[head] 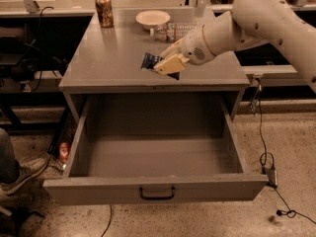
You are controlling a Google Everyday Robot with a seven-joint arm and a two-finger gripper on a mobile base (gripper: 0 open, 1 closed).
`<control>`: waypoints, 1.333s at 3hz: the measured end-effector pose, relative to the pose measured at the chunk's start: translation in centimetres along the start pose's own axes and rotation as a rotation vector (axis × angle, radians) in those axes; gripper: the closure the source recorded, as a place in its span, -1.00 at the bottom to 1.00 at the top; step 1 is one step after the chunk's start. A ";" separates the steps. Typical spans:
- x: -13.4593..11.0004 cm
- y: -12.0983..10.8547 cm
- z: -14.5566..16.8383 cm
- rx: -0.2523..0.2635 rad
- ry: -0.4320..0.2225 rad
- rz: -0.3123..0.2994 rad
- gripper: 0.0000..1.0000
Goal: Place rxbar blueberry into top drawer
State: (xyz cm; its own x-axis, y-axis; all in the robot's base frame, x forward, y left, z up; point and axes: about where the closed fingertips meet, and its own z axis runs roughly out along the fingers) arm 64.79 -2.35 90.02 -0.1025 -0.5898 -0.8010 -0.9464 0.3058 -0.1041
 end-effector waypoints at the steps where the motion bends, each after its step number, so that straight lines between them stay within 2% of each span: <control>1: 0.1 0.1 0.3 -0.004 -0.001 0.003 1.00; 2: 1.1 0.6 0.8 -0.013 0.005 0.028 1.00; 4: 8.6 8.7 5.0 -0.109 0.057 0.226 1.00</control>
Offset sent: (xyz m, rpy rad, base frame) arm -0.0088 -0.0056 -0.0265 0.0088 0.0573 -0.0263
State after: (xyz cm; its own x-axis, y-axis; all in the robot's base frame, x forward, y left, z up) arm 57.19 -1.04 79.28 -0.3292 -0.5575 -0.7621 -0.9247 0.3539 0.1405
